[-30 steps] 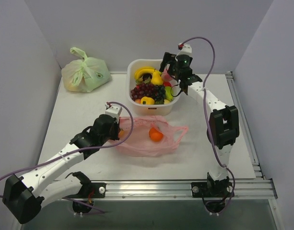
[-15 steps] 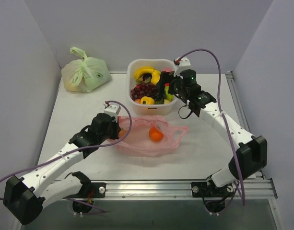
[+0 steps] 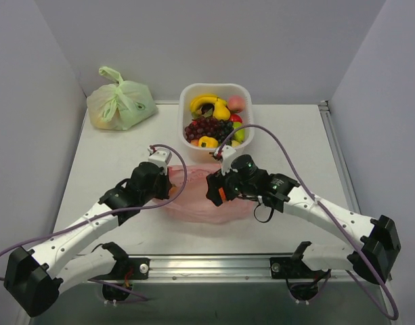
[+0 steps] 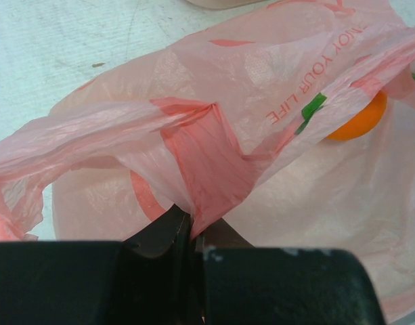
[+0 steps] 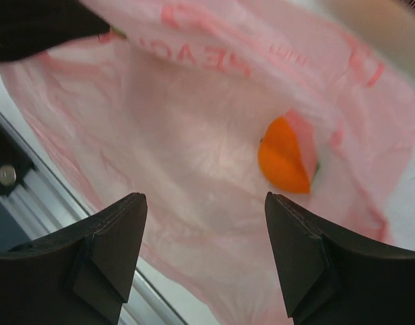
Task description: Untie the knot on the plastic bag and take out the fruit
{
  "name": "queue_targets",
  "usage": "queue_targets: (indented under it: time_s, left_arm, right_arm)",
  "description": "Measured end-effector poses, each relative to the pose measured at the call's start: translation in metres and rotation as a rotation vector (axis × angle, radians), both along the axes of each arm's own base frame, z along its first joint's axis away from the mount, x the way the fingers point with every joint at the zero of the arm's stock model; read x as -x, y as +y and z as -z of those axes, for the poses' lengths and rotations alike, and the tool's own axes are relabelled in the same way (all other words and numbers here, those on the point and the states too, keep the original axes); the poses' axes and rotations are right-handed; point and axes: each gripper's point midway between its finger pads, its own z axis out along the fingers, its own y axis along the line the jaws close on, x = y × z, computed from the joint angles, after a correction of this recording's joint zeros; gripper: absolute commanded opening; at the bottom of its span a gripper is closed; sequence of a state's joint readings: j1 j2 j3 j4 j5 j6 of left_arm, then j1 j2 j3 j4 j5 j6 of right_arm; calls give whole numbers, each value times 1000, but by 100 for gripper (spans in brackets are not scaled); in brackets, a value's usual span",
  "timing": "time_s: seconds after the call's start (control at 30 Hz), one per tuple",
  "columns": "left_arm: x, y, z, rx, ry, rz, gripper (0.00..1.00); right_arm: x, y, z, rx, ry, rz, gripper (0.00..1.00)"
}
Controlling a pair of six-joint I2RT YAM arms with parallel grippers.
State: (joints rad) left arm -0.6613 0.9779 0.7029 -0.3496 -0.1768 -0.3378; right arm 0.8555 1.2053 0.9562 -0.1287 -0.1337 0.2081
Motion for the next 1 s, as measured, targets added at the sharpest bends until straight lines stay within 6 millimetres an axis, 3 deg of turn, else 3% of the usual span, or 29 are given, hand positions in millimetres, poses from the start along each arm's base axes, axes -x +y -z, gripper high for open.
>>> queue_targets:
  time_s: [0.2,0.37,0.57,0.6,0.73,1.0]
  left_arm:
    - [20,-22,7,15,18,47,0]
    - [52,-34,37,-22,82,76,0]
    - [65,-41,42,-50,96,71,0]
    - [65,-41,40,-47,97,64,0]
    - [60,-48,23,-1,87,39,1]
    - [58,-59,3,79,95,16,1]
  right_arm:
    - [40,-7,72,145,207,-43,71]
    - [49,-18,114,282,303,-2,71]
    - [34,-26,112,307,239,128,82]
    - [29,-28,110,302,222,160,88]
    - [7,-31,99,256,153,302,96]
    - [-21,-36,100,178,86,514,96]
